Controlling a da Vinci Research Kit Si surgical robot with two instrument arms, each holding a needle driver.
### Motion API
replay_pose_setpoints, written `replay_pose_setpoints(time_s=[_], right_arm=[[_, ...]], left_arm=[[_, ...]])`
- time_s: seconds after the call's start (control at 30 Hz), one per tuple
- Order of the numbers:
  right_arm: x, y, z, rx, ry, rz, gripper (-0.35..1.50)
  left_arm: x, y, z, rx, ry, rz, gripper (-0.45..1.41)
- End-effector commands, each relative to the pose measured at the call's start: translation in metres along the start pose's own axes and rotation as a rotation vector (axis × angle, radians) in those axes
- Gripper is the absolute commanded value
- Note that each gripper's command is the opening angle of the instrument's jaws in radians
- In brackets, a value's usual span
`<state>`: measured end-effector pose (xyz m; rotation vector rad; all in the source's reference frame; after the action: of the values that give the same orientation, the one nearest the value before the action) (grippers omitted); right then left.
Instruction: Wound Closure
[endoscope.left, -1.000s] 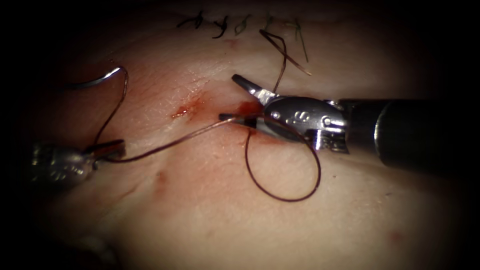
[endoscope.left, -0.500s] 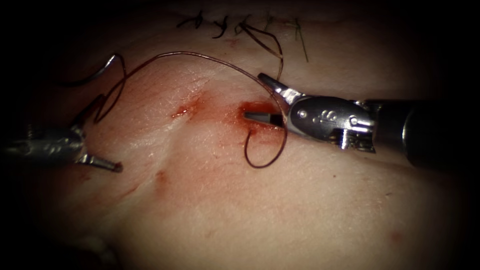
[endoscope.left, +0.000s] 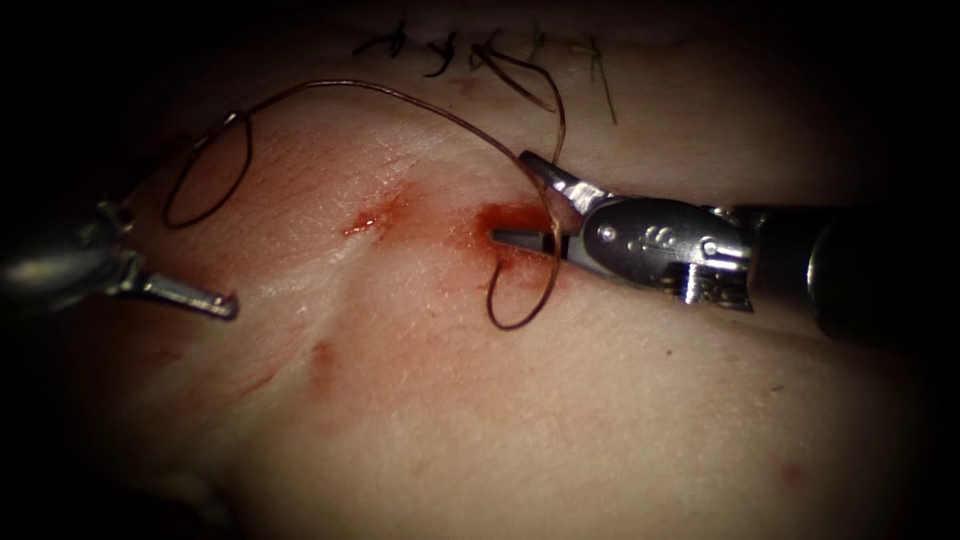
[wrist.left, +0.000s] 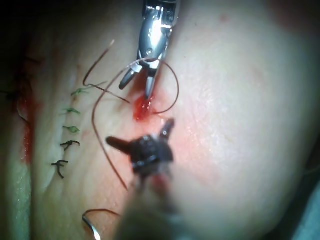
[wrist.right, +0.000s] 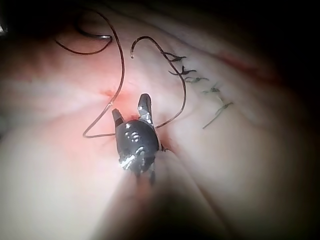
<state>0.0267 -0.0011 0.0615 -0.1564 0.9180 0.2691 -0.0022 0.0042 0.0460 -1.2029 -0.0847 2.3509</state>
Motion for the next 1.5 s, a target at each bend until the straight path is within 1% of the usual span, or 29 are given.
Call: replay_pose_setpoints(time_s=[0.03,0.1,0.13,0.17,0.2,0.23,0.3,0.37,0.5,0.6,0.67,0.9,0.97,1.03,1.07,1.1,1.13,1.17,1.2,1.3,1.43,1.5], right_arm=[[-0.0002,-0.0005,0.0008,0.002,0.002,0.001,1.06],[-0.0001,-0.0006,0.0008,0.002,0.002,0.001,1.06],[-0.0001,-0.0006,0.0009,0.001,0.001,0.001,1.06],[-0.0001,-0.0006,0.0009,0.001,0.001,0.002,1.06],[-0.0001,-0.0006,0.0009,0.001,0.001,0.002,1.06],[-0.0001,-0.0007,0.0010,0.000,0.001,0.002,1.08],[0.0000,-0.0007,0.0010,0.000,0.001,0.002,1.08],[0.0000,-0.0008,0.0010,-0.001,0.000,0.002,1.08],[0.0000,-0.0008,0.0010,-0.001,0.000,0.002,1.08],[0.0001,-0.0008,0.0010,-0.001,0.000,0.002,1.08],[0.0001,-0.0009,0.0010,-0.001,0.000,0.002,1.08],[0.0002,-0.0009,0.0011,-0.002,0.000,0.003,1.08],[0.0002,-0.0010,0.0011,-0.002,0.000,0.003,1.09],[0.0002,-0.0010,0.0011,-0.002,0.000,0.003,1.09],[0.0002,-0.0010,0.0012,-0.002,-0.001,0.003,1.09],[0.0002,-0.0010,0.0012,-0.002,-0.001,0.003,1.09],[0.0002,-0.0010,0.0012,-0.002,-0.001,0.003,1.09],[0.0003,-0.0010,0.0012,-0.002,-0.001,0.003,1.09],[0.0003,-0.0010,0.0012,-0.002,-0.001,0.003,1.09],[0.0003,-0.0010,0.0011,-0.004,0.002,0.004,1.08],[0.0004,-0.0011,0.0011,0.010,0.013,0.005,1.08],[0.0006,-0.0016,0.0013,0.050,0.032,0.001,1.06]], left_arm=[[-0.0005,-0.0001,0.0011,0.009,-0.009,-0.002,1.13],[-0.0009,-0.0012,0.0018,0.034,-0.025,0.000,1.13],[-0.0013,-0.0020,0.0022,0.051,-0.053,0.005,1.09],[-0.0014,-0.0024,0.0024,0.061,-0.072,0.008,1.08],[-0.0014,-0.0024,0.0024,0.061,-0.072,0.008,1.08],[-0.0018,-0.0033,0.0030,0.075,-0.108,0.016,1.01],[-0.0021,-0.0037,0.0033,0.079,-0.122,0.020,0.99],[-0.0032,-0.0049,0.0048,0.082,-0.192,0.044,0.89],[-0.0041,-0.0056,0.0063,0.087,-0.219,0.058,0.69],[-0.0043,-0.0060,0.0070,0.092,-0.222,0.059,0.54],[-0.0041,-0.0065,0.0075,0.096,-0.226,0.051,0.49],[-0.0044,-0.0079,0.0077,0.128,-0.263,0.060,0.61],[-0.0049,-0.0080,0.0077,0.122,-0.281,0.070,0.81],[-0.0052,-0.0079,0.0078,0.116,-0.294,0.082,0.77],[-0.0055,-0.0076,0.0079,0.116,-0.301,0.080,0.52],[-0.0056,-0.0075,0.0079,0.115,-0.303,0.082,0.32],[-0.0056,-0.0075,0.0079,0.115,-0.303,0.082,0.32],[-0.0057,-0.0072,0.0078,0.102,-0.313,0.084,-0.23],[-0.0057,-0.0070,0.0078,0.097,-0.316,0.086,-0.45],[-0.0057,-0.0063,0.0074,0.088,-0.336,0.088,-0.45],[-0.0053,-0.0054,0.0069,0.082,-0.337,0.082,-0.45],[-0.0042,-0.0058,0.0069,0.080,-0.340,0.070,-0.45]])
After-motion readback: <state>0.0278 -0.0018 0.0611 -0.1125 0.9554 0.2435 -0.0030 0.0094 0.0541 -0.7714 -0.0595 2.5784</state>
